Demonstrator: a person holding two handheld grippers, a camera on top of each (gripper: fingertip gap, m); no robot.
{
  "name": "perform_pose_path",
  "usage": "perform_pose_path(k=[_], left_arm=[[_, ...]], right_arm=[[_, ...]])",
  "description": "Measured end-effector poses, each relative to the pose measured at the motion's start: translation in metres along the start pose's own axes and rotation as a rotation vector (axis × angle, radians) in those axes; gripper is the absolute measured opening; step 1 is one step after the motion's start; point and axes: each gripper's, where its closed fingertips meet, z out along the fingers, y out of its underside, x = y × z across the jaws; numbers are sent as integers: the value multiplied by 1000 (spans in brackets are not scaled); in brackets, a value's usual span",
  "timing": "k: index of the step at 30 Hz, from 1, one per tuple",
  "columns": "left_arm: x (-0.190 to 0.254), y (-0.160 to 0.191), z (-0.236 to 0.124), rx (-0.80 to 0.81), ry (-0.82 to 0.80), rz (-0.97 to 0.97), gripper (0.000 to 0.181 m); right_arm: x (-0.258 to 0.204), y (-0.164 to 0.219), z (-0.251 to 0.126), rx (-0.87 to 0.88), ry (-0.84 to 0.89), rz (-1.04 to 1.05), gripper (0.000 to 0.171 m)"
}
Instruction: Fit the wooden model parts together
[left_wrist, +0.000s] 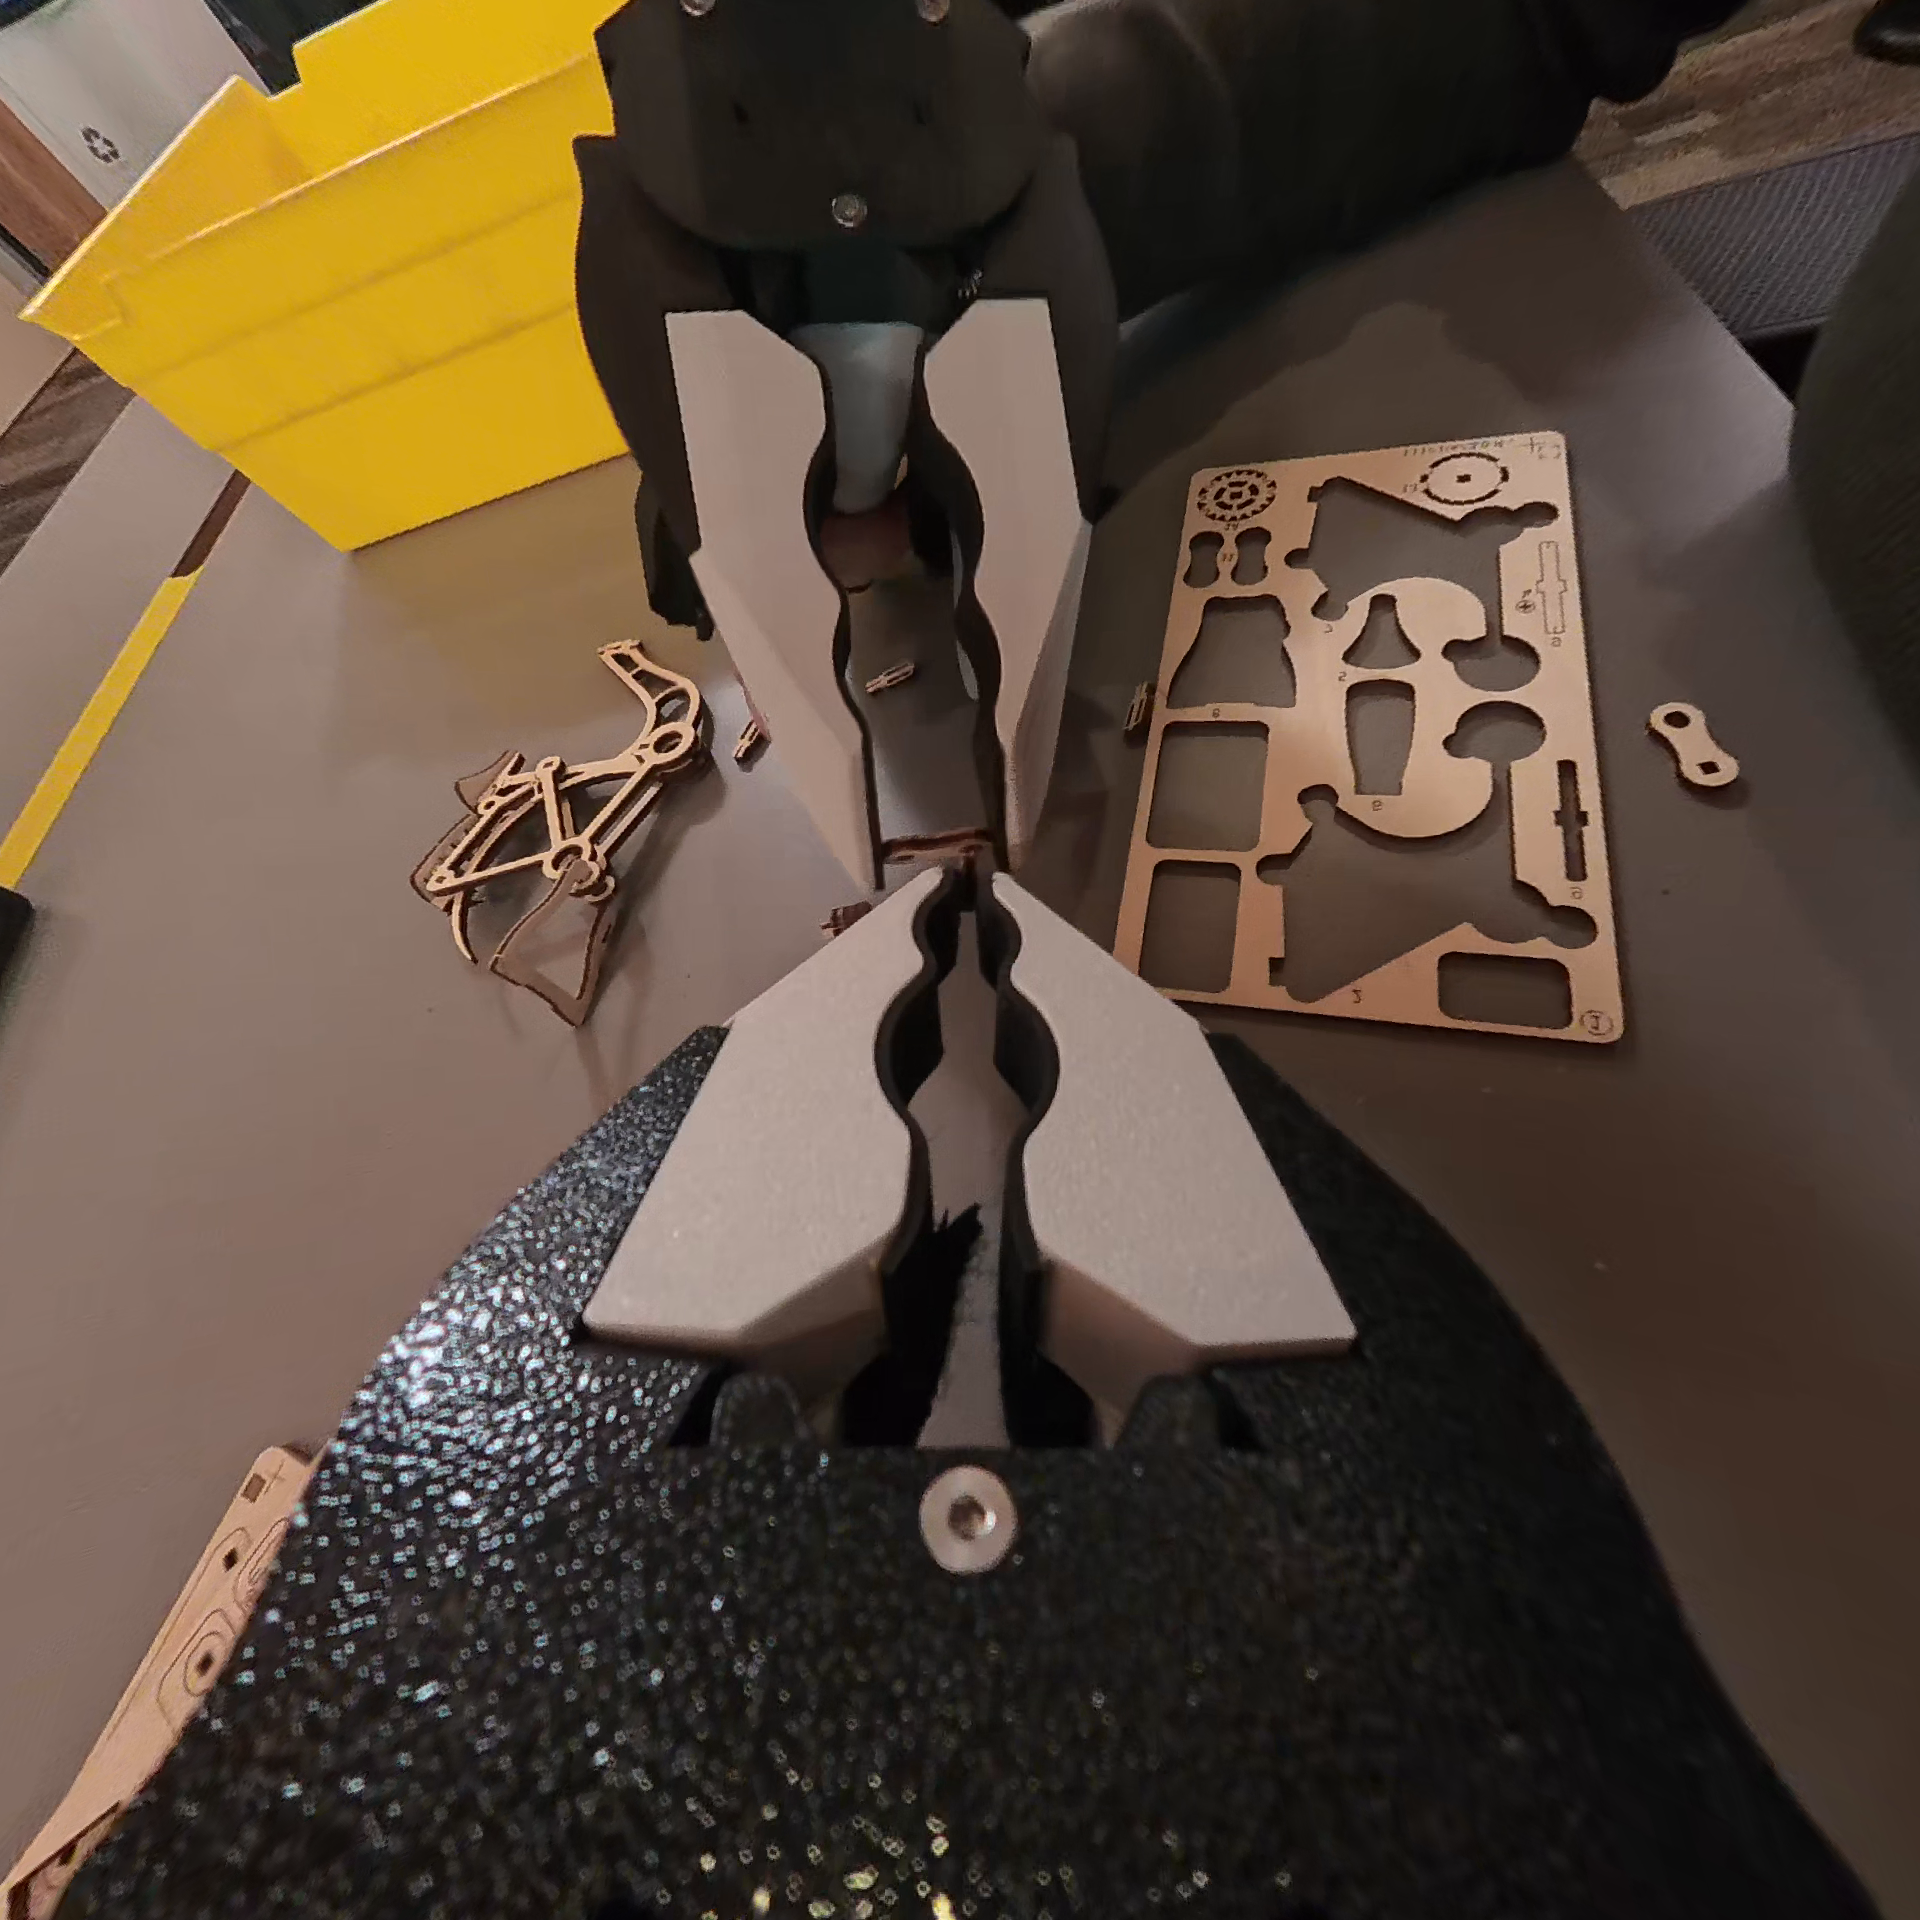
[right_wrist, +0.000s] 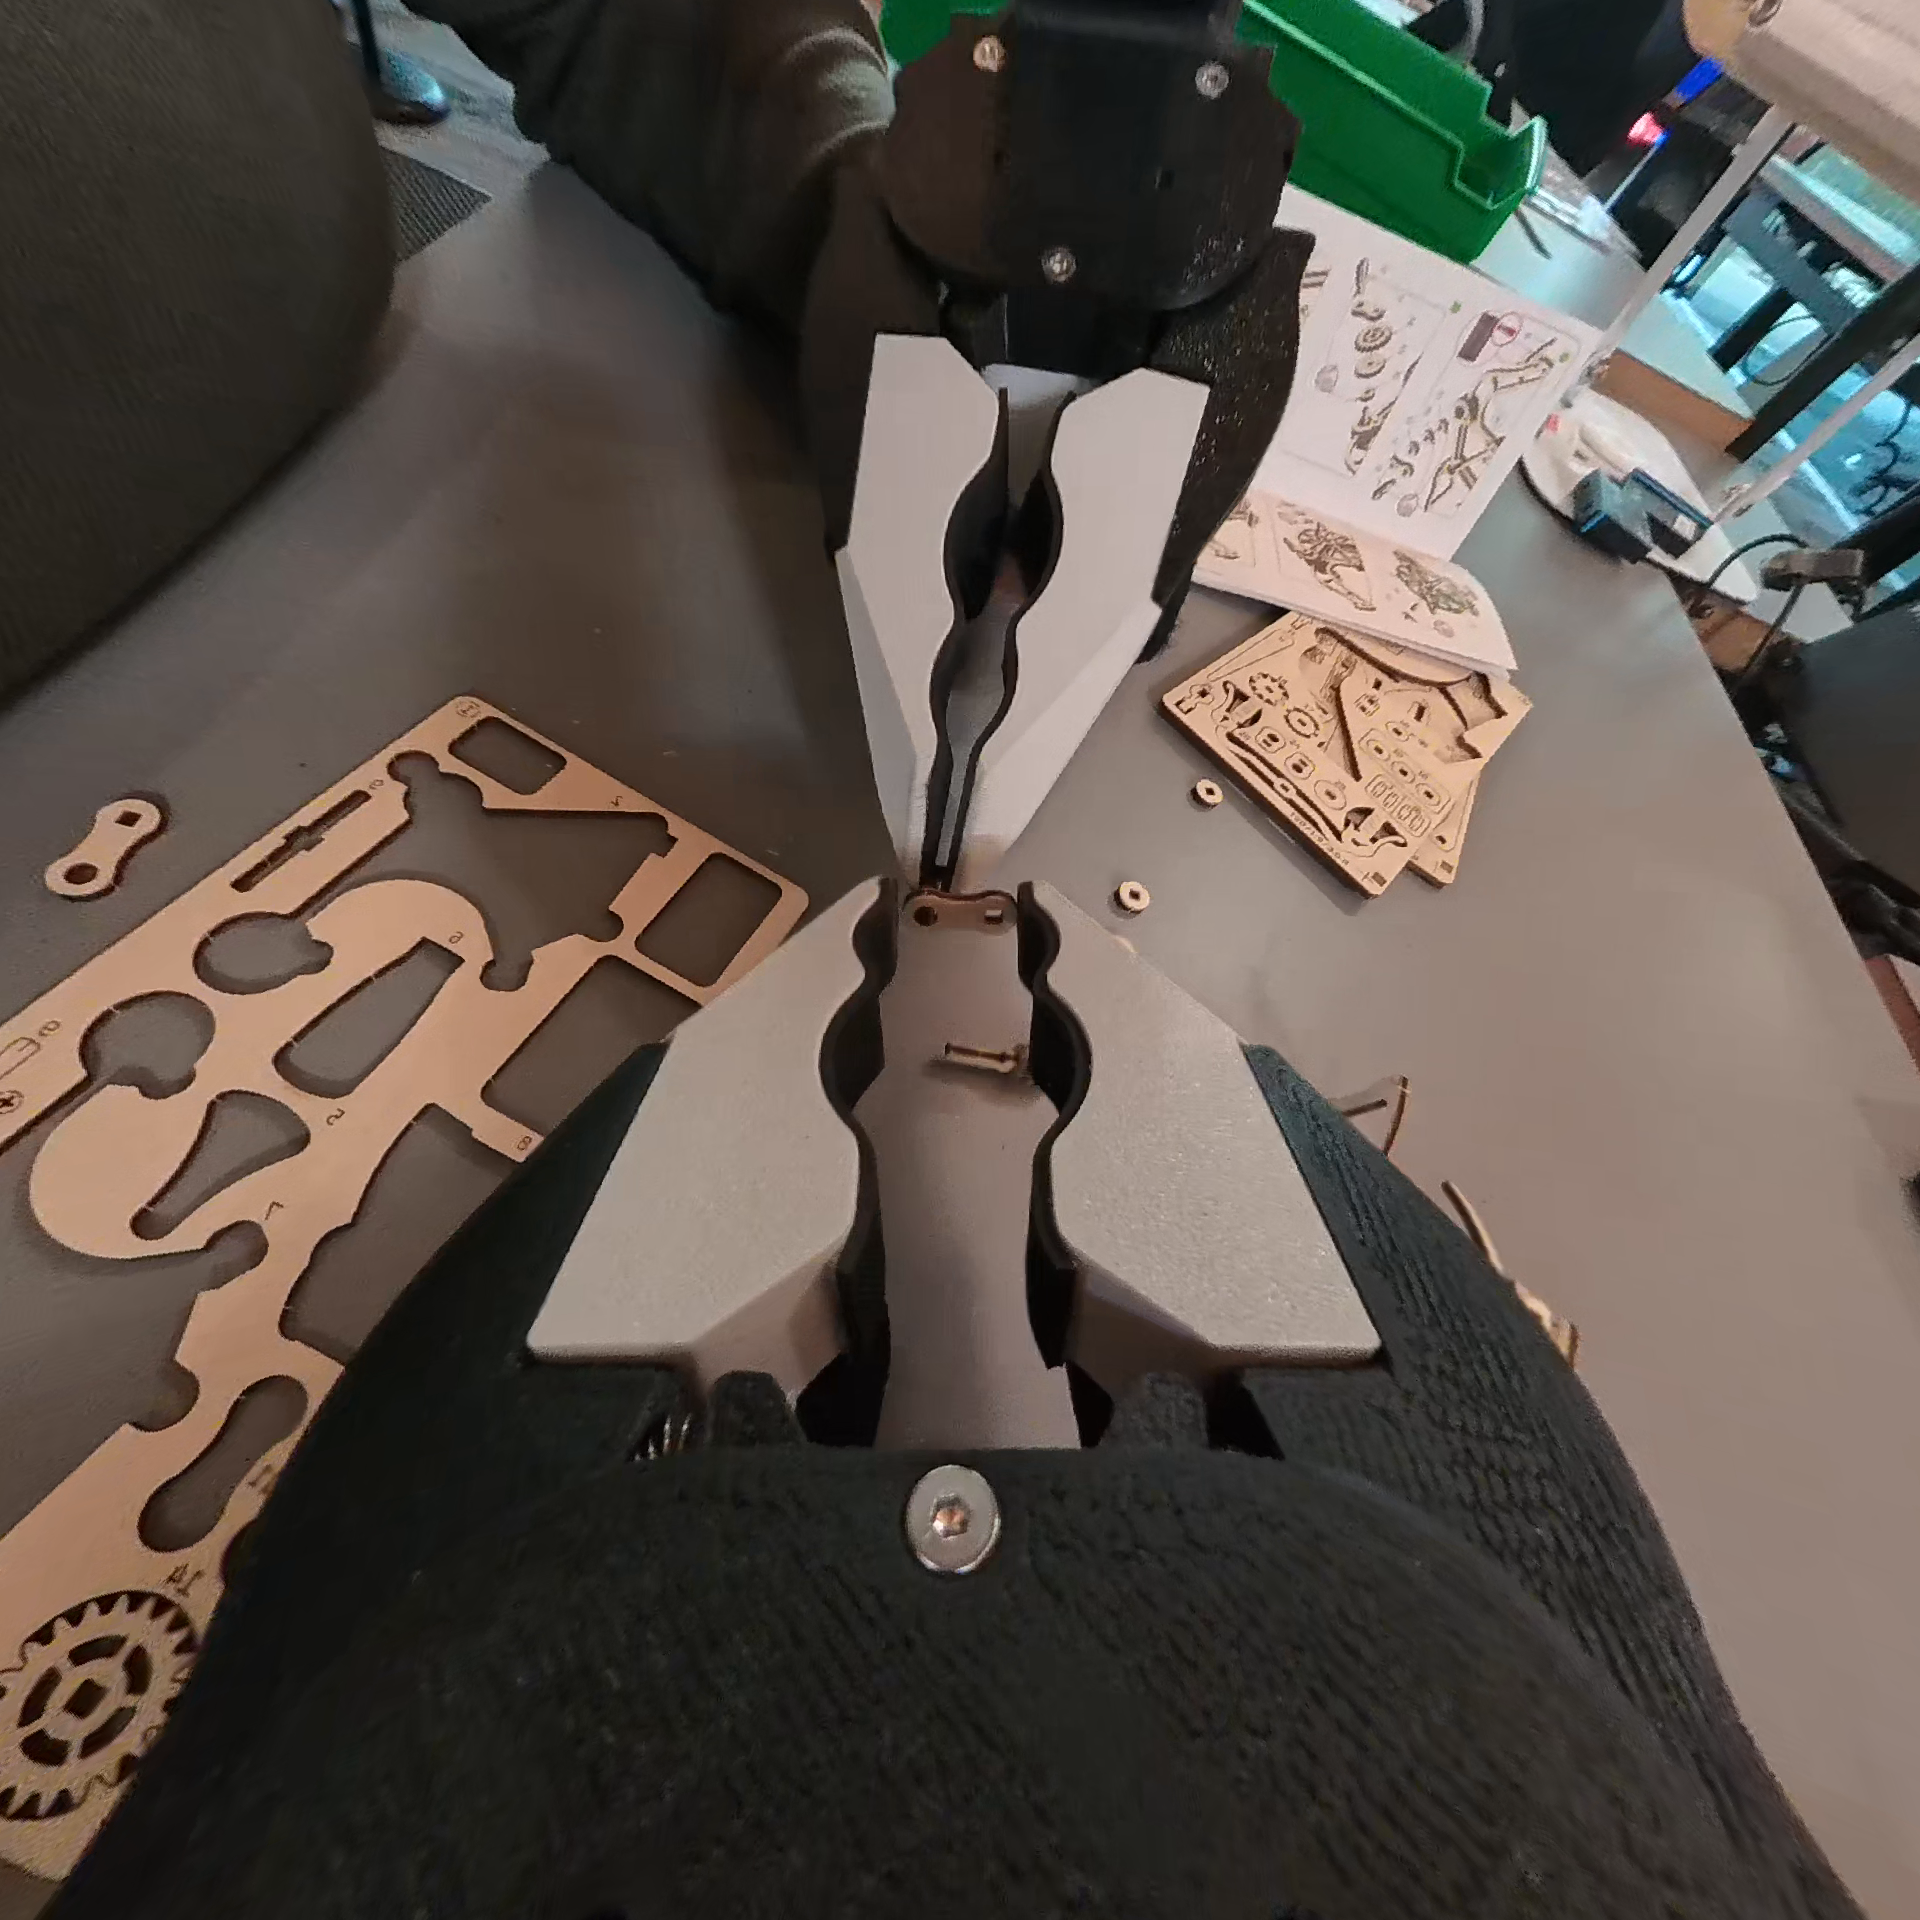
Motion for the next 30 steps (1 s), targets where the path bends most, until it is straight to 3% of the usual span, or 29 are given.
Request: perform_pose_path(k=[13,30], left_arm=[[-19,-7,-10,83,-99,-152,1],[-23,-12,-14,158,-96,-216,1]], right_arm=[[21,-10,-4,58,189,-3,19],[27,-14,-6,108,221,14,19]])
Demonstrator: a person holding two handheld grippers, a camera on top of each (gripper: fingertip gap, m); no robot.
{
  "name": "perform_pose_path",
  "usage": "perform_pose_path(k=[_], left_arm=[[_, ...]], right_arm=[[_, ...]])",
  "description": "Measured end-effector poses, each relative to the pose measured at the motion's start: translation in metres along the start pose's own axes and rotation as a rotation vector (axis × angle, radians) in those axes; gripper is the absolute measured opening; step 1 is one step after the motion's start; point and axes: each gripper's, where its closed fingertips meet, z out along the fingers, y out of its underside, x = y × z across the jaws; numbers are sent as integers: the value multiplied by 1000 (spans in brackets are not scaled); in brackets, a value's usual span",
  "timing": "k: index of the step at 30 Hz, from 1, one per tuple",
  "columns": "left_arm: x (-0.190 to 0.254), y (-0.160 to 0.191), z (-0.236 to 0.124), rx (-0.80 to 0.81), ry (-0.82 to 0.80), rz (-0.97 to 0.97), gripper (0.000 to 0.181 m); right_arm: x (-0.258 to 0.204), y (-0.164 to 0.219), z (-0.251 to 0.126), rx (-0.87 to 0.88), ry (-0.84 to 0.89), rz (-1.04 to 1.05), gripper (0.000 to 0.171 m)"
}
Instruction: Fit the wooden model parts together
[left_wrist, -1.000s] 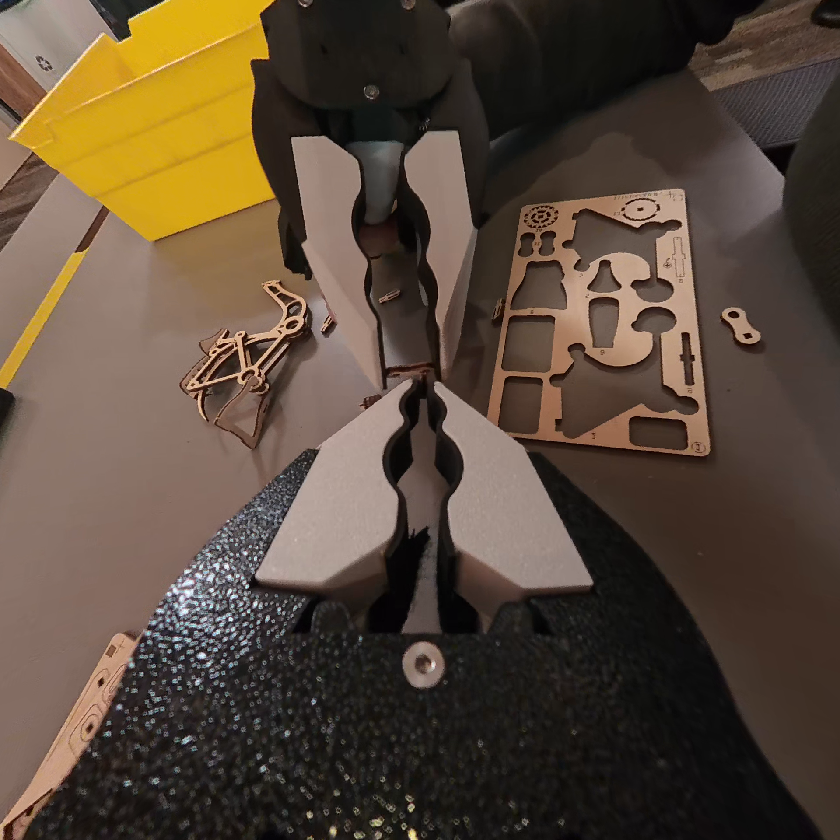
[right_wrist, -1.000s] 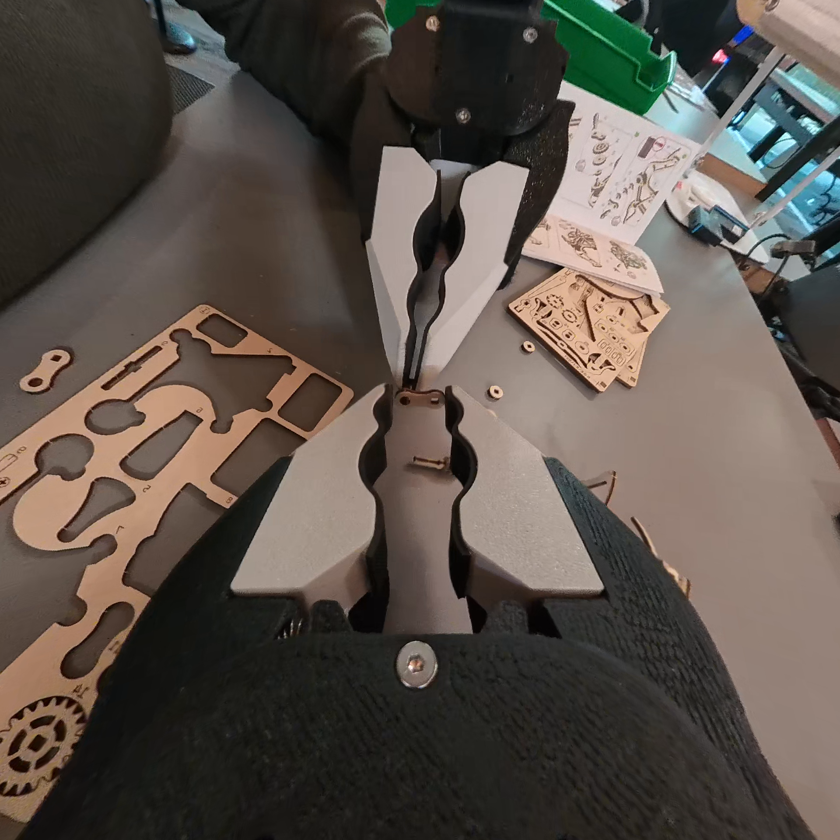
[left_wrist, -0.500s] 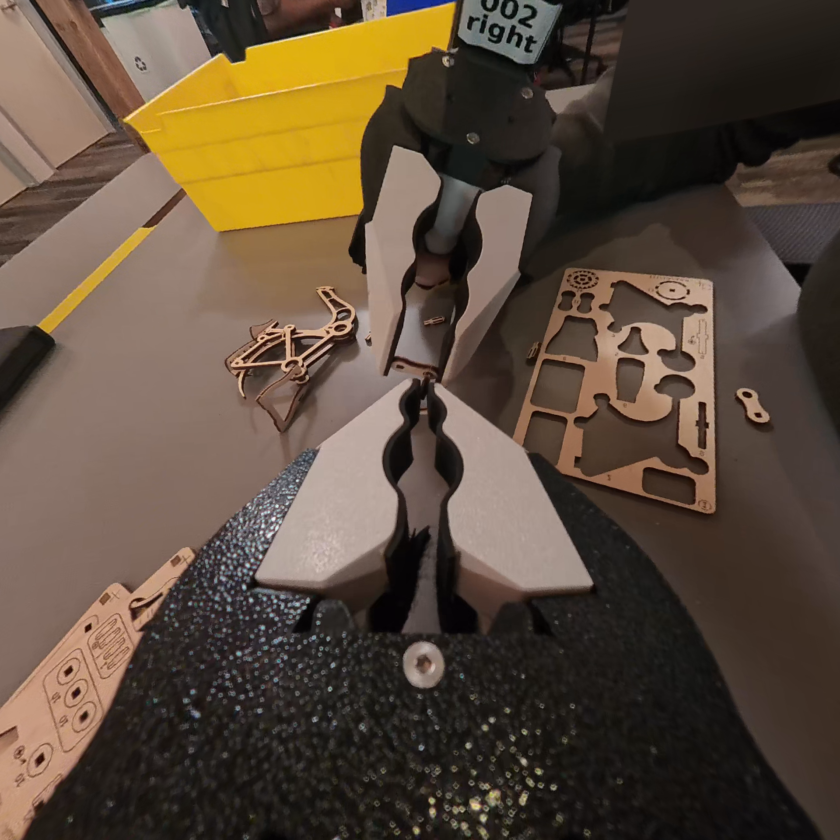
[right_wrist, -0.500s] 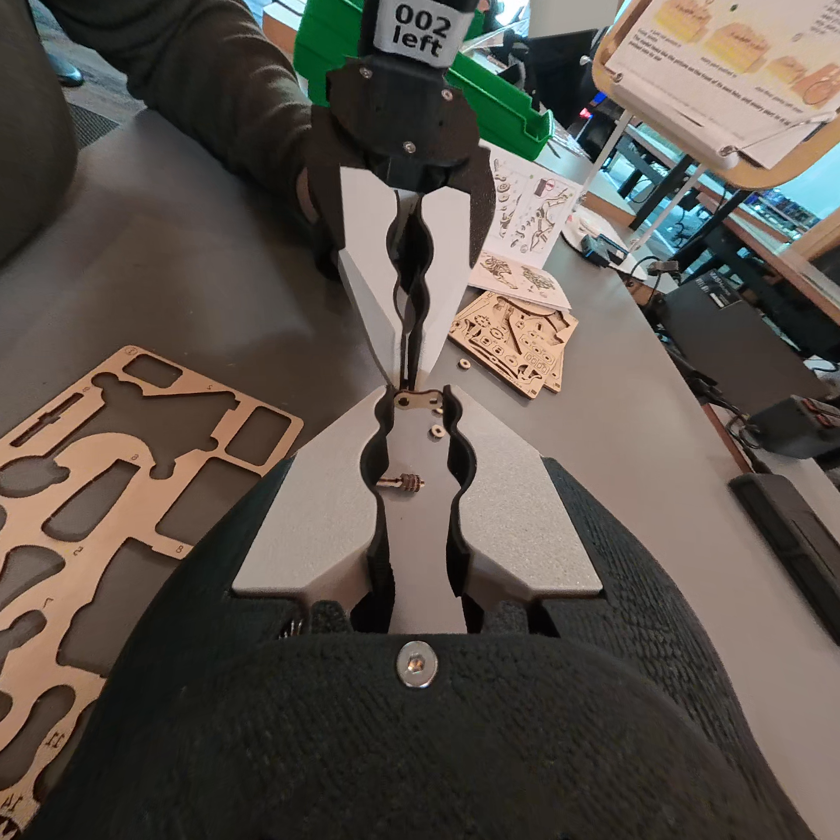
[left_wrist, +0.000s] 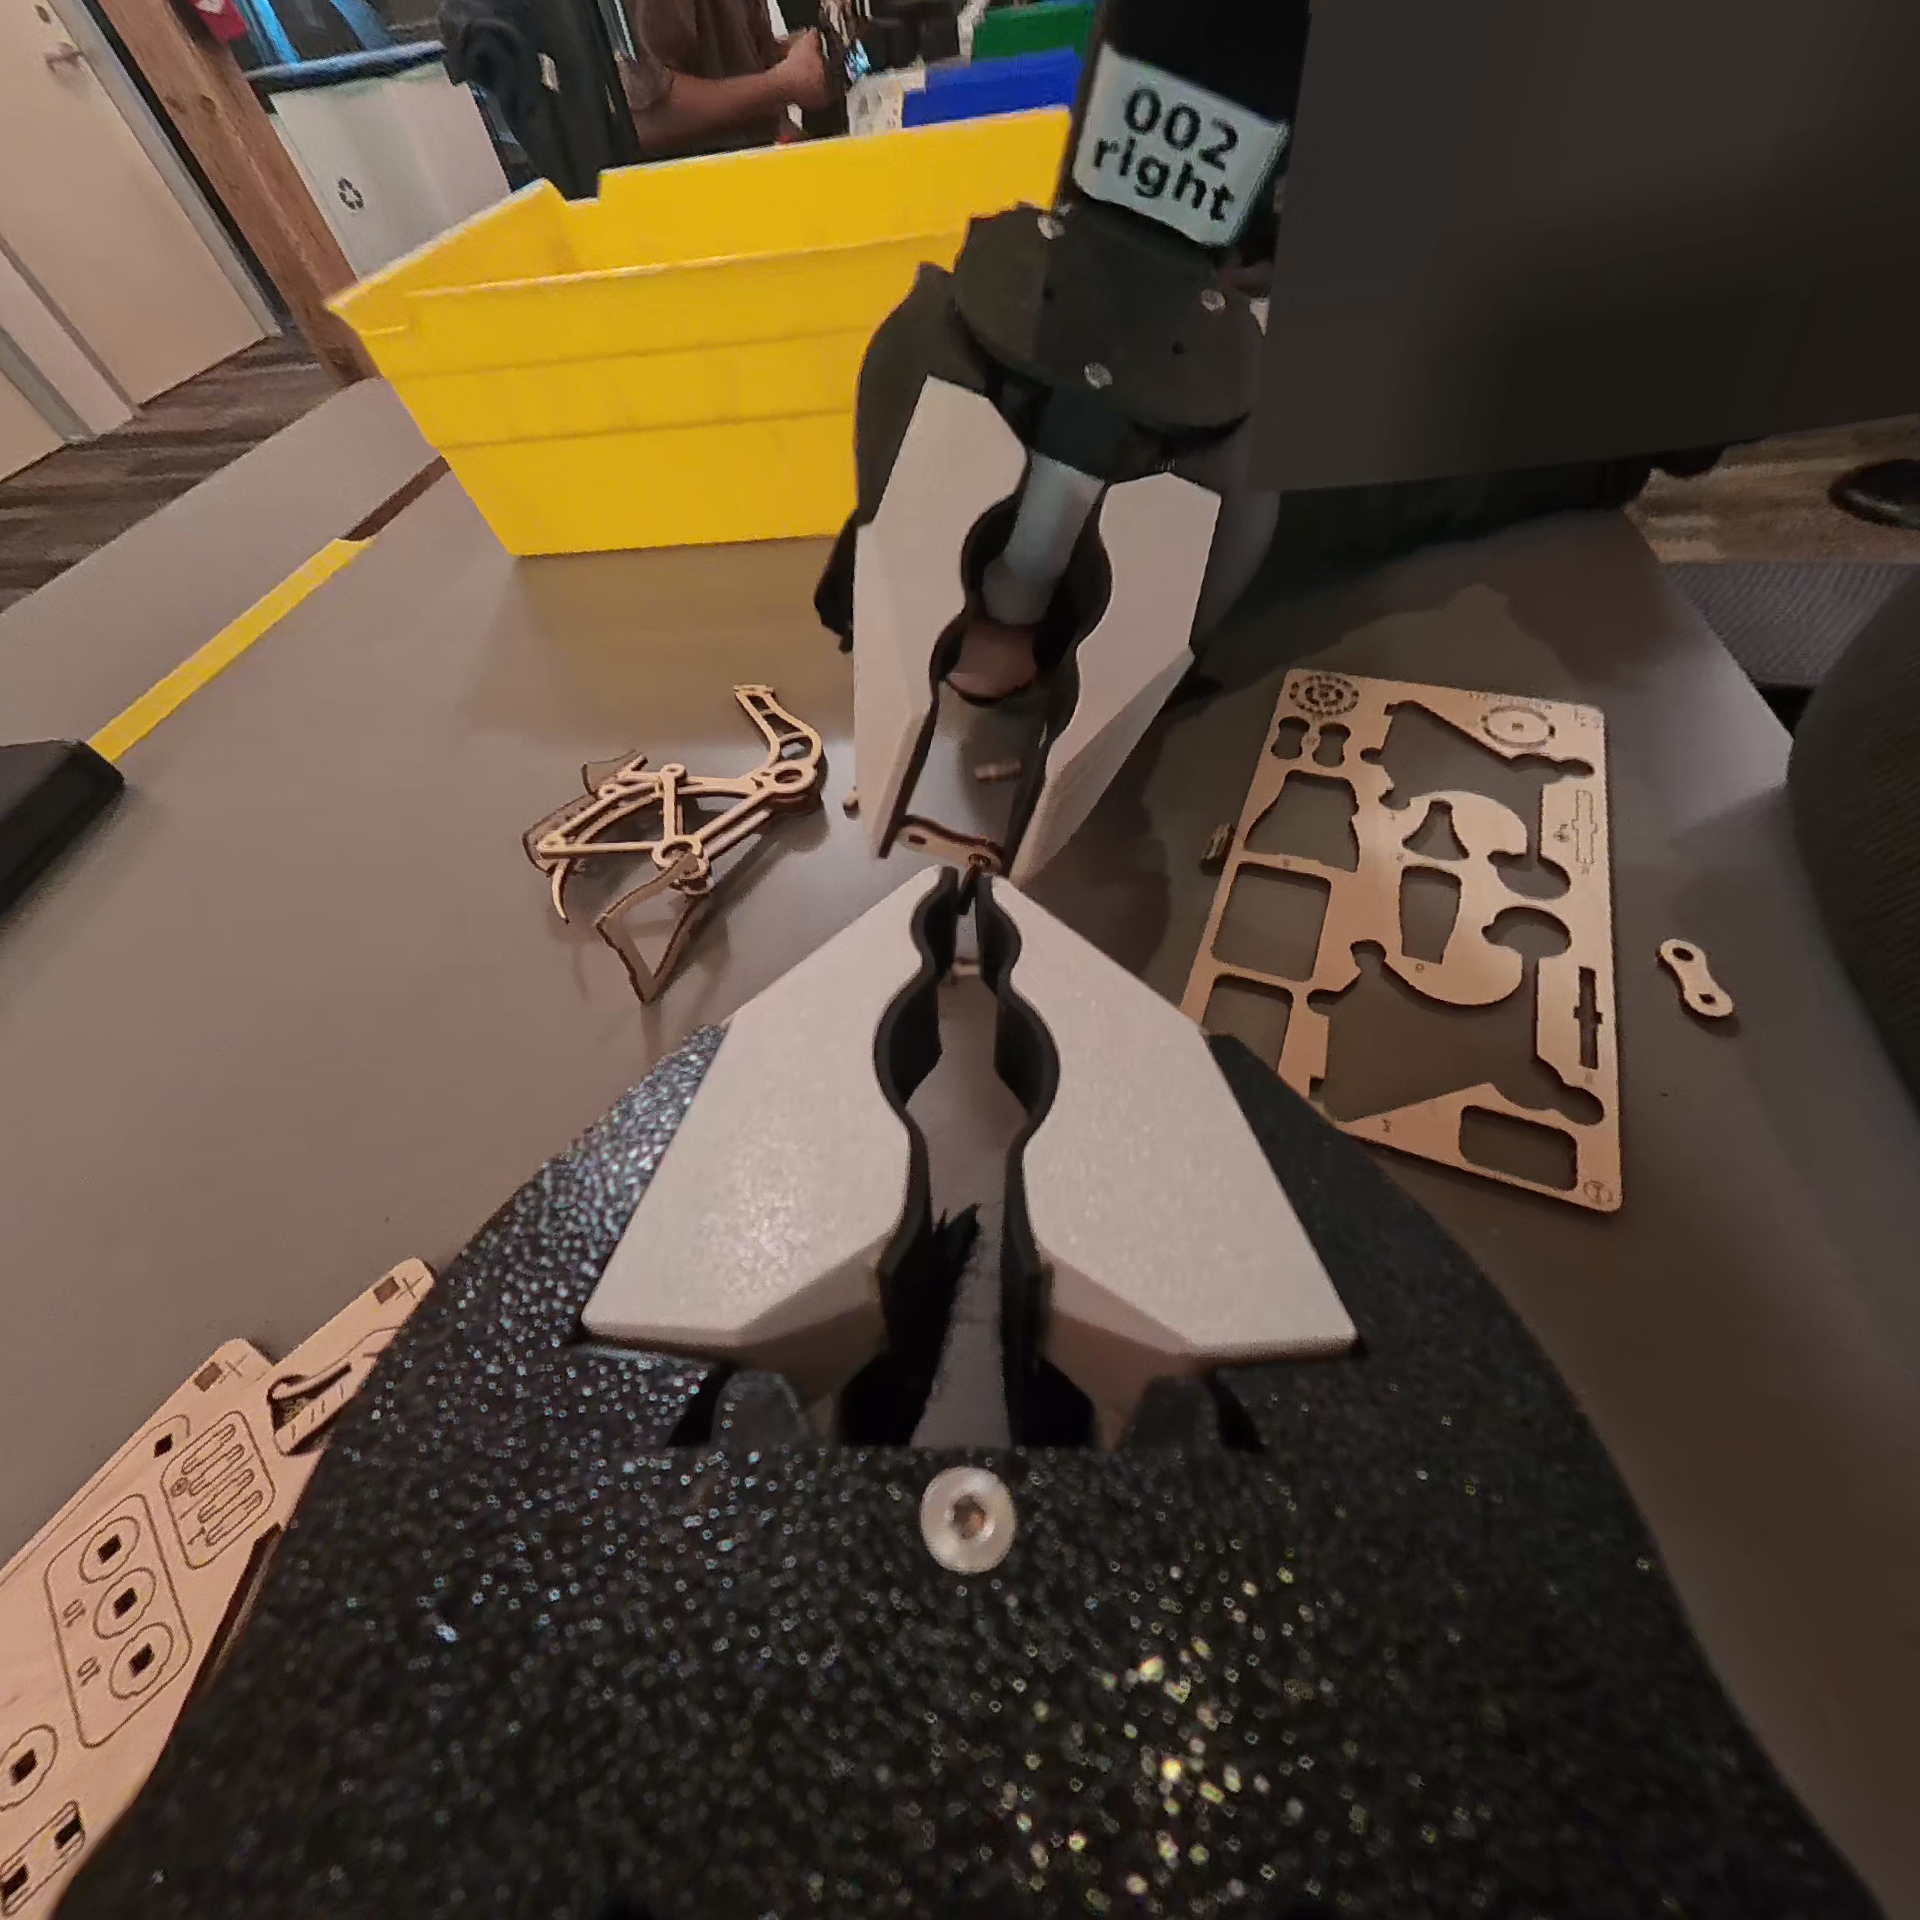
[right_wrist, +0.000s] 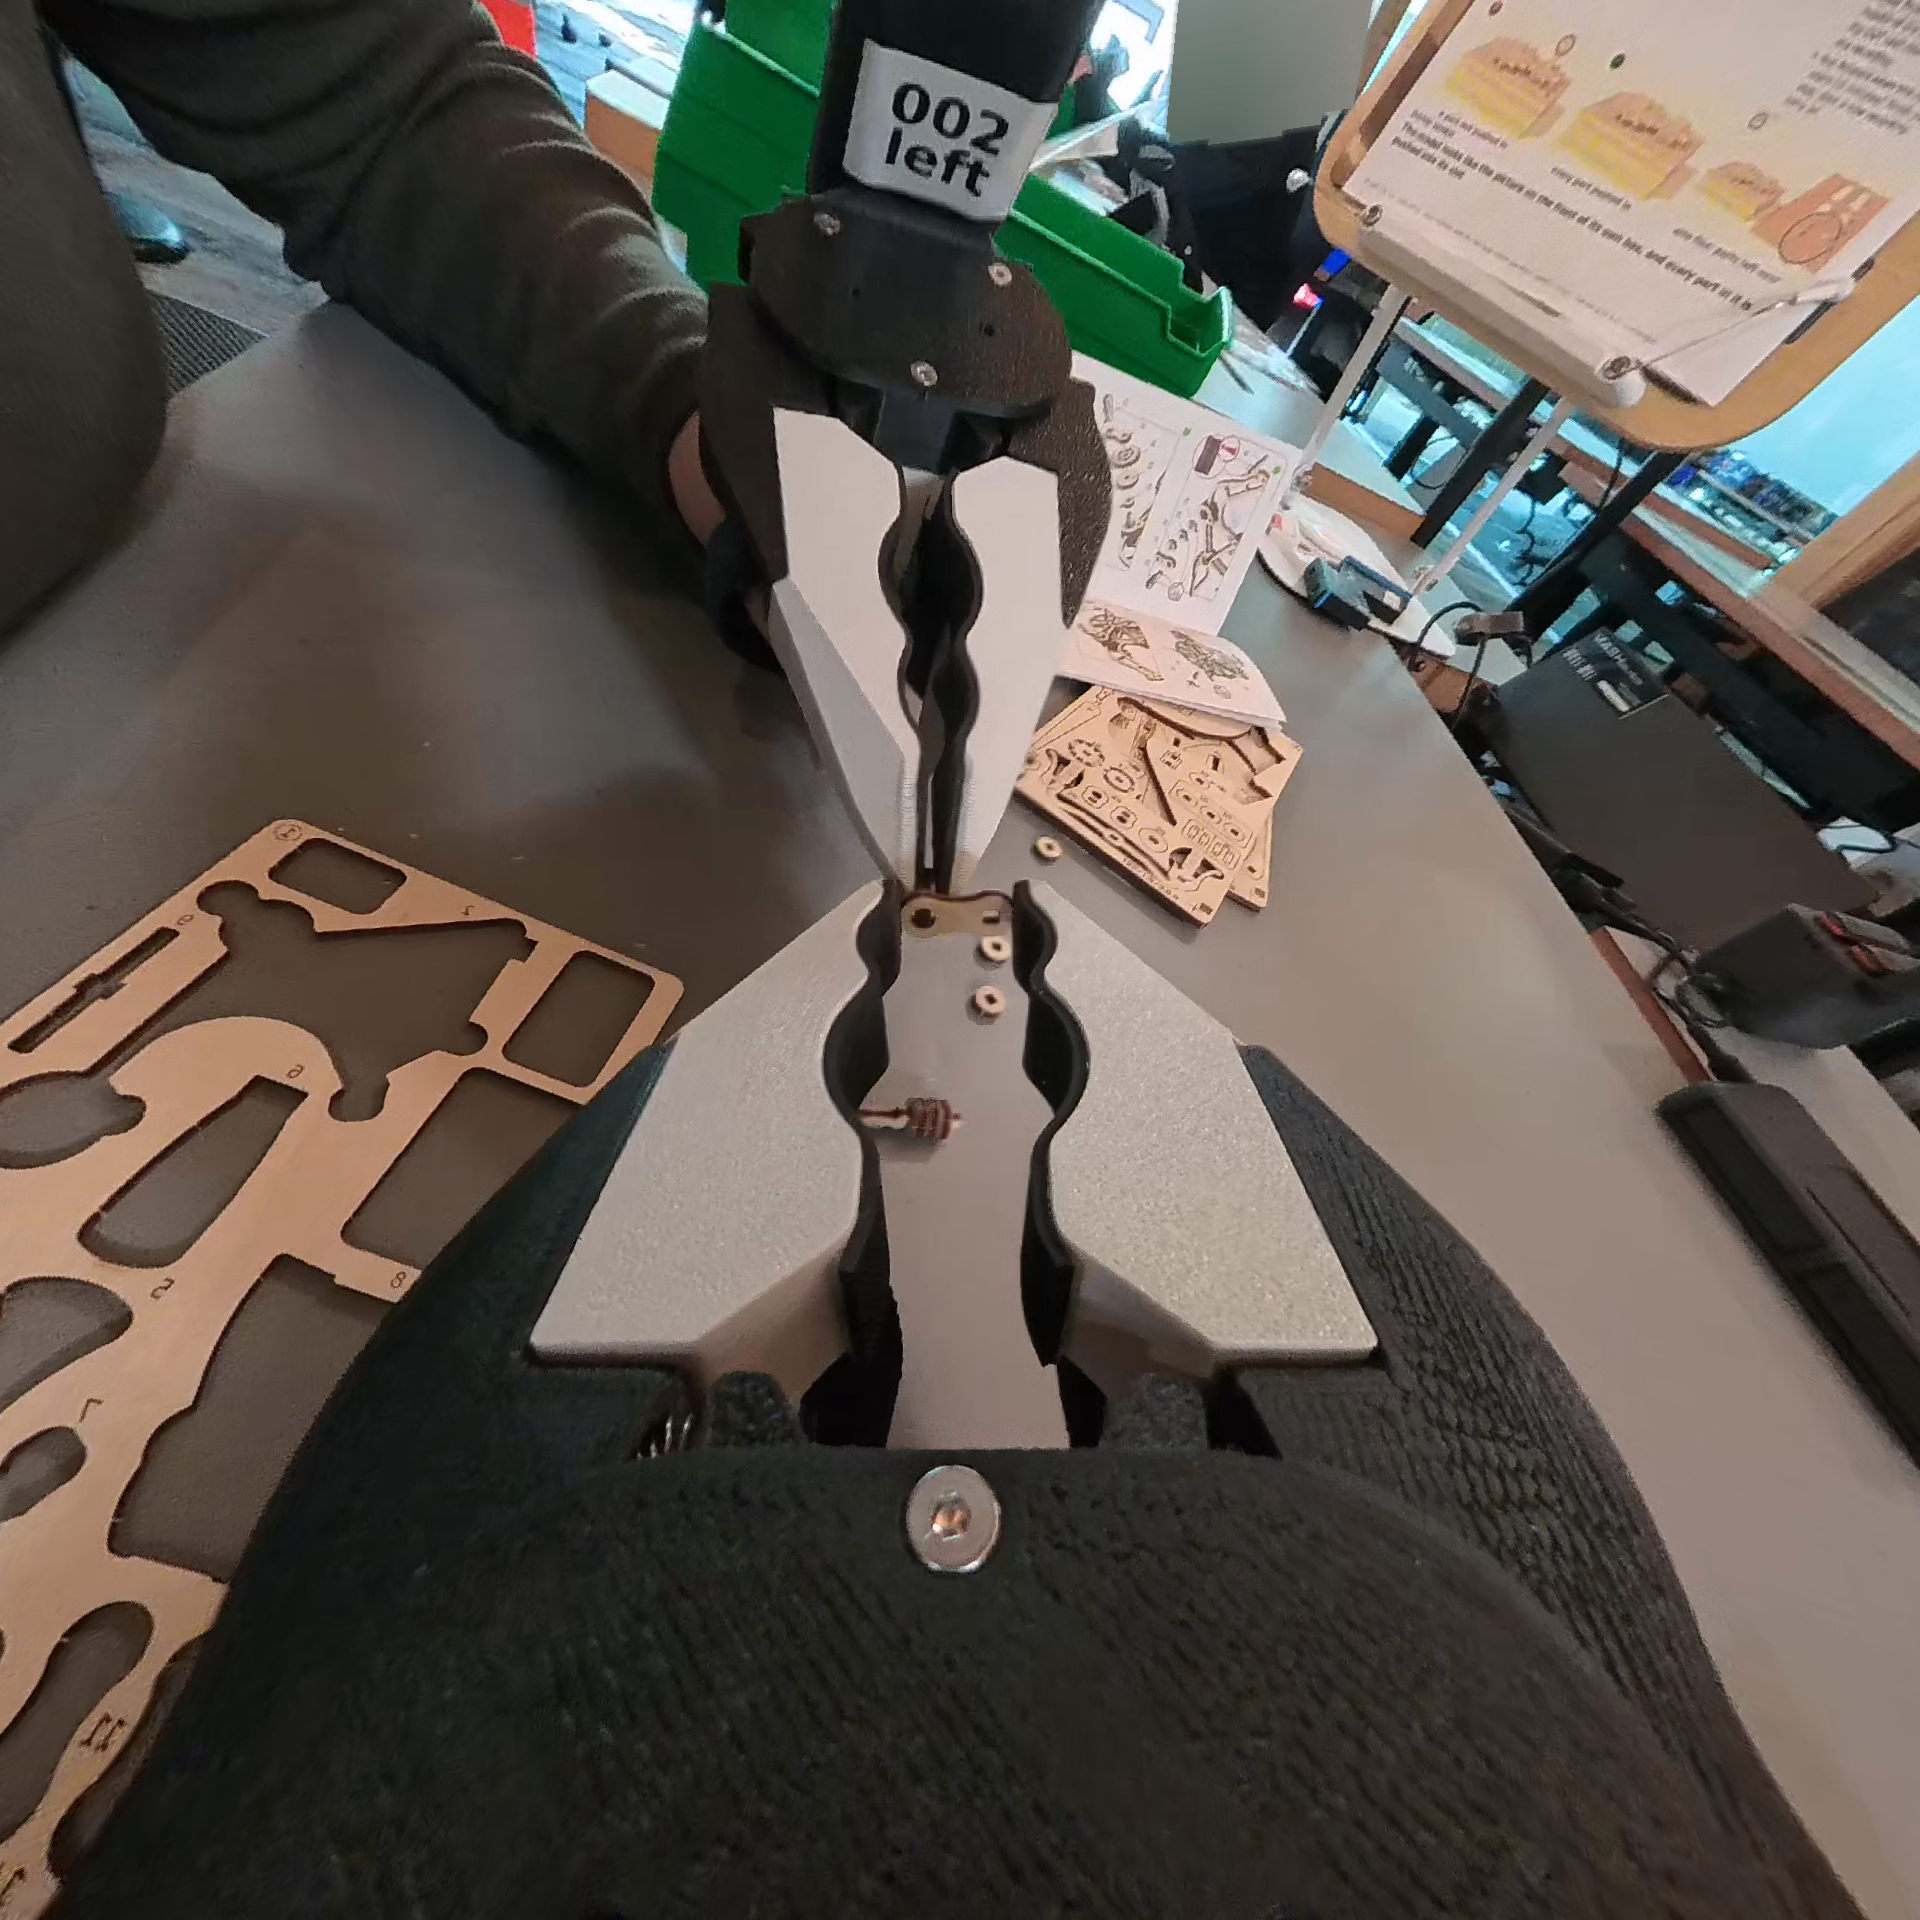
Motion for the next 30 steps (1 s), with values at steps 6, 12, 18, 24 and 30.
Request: perform_pose_path(k=[6,12,18,24,30], left_arm=[[-11,-18,-8,117,-45,-76,23],[-1,-37,-14,274,128,-304,34],[4,-40,-16,303,211,-374,19],[8,-37,-13,282,243,-379,9],[7,-31,-12,235,243,-402,3]], right_arm=[[12,-23,-10,127,116,-97,20],[17,-39,-19,191,266,-321,20],[9,-40,-16,166,315,-516,20],[4,-36,-13,141,326,-630,19],[1,-31,-10,129,316,-660,20]])
